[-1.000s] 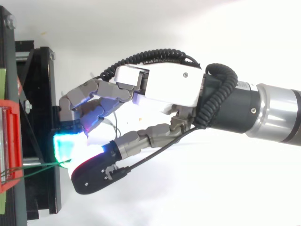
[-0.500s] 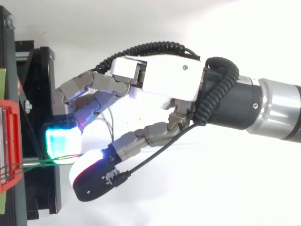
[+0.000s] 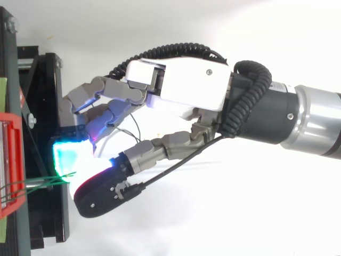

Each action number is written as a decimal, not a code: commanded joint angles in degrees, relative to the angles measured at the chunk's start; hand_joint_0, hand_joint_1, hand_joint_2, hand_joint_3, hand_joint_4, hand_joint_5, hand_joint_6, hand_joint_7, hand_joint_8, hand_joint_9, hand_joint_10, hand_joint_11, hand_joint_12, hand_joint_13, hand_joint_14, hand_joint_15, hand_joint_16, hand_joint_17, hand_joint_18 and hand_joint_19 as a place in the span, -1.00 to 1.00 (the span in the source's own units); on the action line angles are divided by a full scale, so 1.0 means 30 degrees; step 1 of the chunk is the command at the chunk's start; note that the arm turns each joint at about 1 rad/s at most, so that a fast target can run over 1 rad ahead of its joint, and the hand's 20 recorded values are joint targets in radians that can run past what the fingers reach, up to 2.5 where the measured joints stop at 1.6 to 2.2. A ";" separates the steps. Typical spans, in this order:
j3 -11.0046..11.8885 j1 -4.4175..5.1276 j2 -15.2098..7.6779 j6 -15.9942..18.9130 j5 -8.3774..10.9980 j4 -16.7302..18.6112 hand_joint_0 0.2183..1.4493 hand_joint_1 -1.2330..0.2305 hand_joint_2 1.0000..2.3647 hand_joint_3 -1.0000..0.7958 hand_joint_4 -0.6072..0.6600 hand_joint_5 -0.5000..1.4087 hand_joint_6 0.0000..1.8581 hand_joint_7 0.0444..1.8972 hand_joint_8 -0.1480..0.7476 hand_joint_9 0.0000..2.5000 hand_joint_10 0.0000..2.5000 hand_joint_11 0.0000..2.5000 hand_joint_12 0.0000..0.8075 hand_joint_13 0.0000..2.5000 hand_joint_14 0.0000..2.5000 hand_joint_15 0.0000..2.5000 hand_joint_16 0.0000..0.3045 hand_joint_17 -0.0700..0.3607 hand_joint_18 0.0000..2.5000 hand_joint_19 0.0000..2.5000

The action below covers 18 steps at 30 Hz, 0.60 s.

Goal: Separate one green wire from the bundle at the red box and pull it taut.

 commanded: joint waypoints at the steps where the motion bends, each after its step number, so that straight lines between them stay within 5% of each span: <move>1: 0.0004 0.0018 -0.0005 0.0000 0.0002 -0.0022 -0.39 -0.25 -0.99 -0.32 0.25 -0.66 -0.08 0.20 0.03 -0.34 -0.99 -0.62 -0.15 -0.43 -0.99 -0.81 -0.67 -0.15 -0.39 -0.73; 10: 0.0004 0.0018 -0.0005 0.0000 0.0032 -0.0022 -0.37 -0.33 -0.99 -0.32 0.26 -0.66 -0.06 0.18 0.02 -0.34 -0.99 -0.60 -0.15 -0.43 -0.99 -0.81 -0.67 -0.15 -0.39 -0.73; 18: -0.0026 0.0018 -0.0005 0.0000 0.0032 -0.0022 -0.46 -0.15 -1.00 -0.44 0.29 -0.65 -0.07 0.18 0.08 -0.15 -0.99 -0.25 -0.13 -0.35 -0.99 -0.75 -0.66 -0.14 -0.35 -0.72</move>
